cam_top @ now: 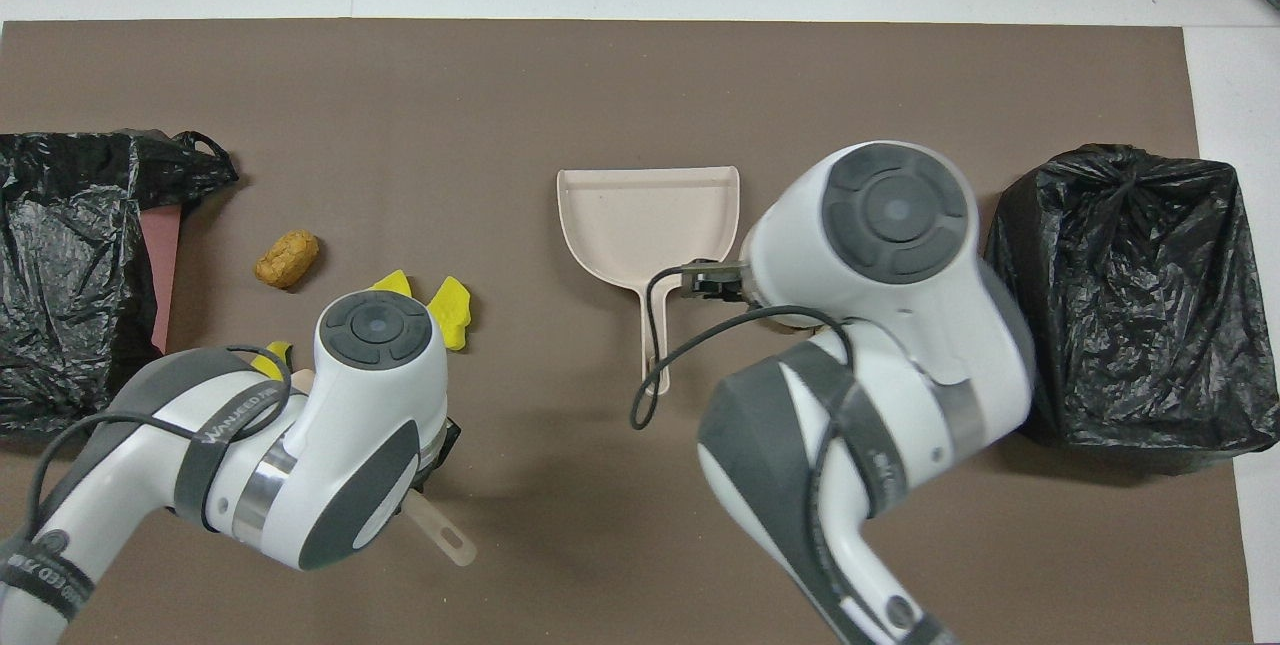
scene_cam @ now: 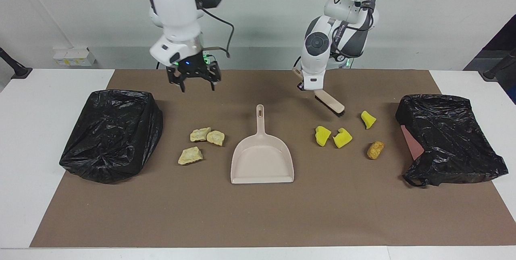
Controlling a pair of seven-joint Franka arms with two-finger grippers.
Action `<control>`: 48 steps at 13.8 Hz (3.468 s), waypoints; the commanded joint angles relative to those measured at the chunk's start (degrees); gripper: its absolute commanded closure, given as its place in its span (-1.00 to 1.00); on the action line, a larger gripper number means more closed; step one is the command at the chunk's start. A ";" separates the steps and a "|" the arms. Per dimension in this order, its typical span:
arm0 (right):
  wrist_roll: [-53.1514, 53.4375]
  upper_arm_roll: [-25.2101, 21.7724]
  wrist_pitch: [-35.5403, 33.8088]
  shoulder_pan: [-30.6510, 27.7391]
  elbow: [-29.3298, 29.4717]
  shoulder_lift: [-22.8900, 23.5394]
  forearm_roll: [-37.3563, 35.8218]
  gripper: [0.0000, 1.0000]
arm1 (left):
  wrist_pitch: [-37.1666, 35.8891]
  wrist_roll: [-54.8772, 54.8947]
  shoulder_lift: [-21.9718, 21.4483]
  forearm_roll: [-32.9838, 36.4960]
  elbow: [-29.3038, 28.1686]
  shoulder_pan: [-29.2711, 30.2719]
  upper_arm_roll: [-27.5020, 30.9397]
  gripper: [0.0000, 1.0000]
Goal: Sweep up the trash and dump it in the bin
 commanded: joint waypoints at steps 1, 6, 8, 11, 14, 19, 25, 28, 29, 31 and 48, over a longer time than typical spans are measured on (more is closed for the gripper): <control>4.54 -0.31 2.91 2.33 0.98 3.91 1.04 -1.00 | -2.71 0.73 -1.52 1.07 -1.11 2.91 -0.62 1.00; 8.87 0.04 7.57 6.47 0.10 10.85 1.39 -1.00 | 1.40 9.95 -4.06 5.46 -6.72 8.70 -0.62 1.00; 8.78 0.13 9.85 6.65 -1.82 11.57 1.39 -1.00 | 5.36 13.47 -6.00 7.39 -10.68 11.43 -0.62 1.00; 7.99 0.13 10.22 6.65 -3.33 10.95 1.30 -0.48 | 10.99 18.22 -6.62 8.01 -13.07 14.33 -0.71 1.00; 9.31 0.57 9.35 6.74 -3.07 10.95 1.48 1.00 | 13.63 26.81 -6.19 7.40 -12.90 14.60 -0.71 1.00; -8.98 0.66 9.34 3.76 -2.01 8.33 6.99 1.00 | 20.21 38.25 -4.70 -0.66 -12.28 13.11 -0.89 1.00; -42.79 0.57 4.15 -0.38 -7.43 -0.20 1.25 1.00 | 23.14 44.07 -2.84 -3.68 -9.12 7.66 -0.97 1.00; -65.32 0.57 7.13 -1.17 -11.49 -1.70 -2.74 1.00 | 17.70 45.21 -2.05 -3.50 -4.04 8.80 -0.62 1.00; -70.62 0.48 7.58 -1.17 -12.37 -1.62 -3.00 1.00 | 16.12 46.69 -1.97 -3.42 -2.45 10.28 -0.62 1.00; -73.04 0.57 9.68 -0.65 -13.87 -1.88 -4.32 1.00 | 15.49 47.50 -2.14 -2.89 -0.60 12.66 -0.54 1.00; -64.61 0.75 16.20 6.12 -16.95 1.81 -4.41 1.00 | 23.32 74.56 11.22 5.46 7.06 27.10 -1.24 1.00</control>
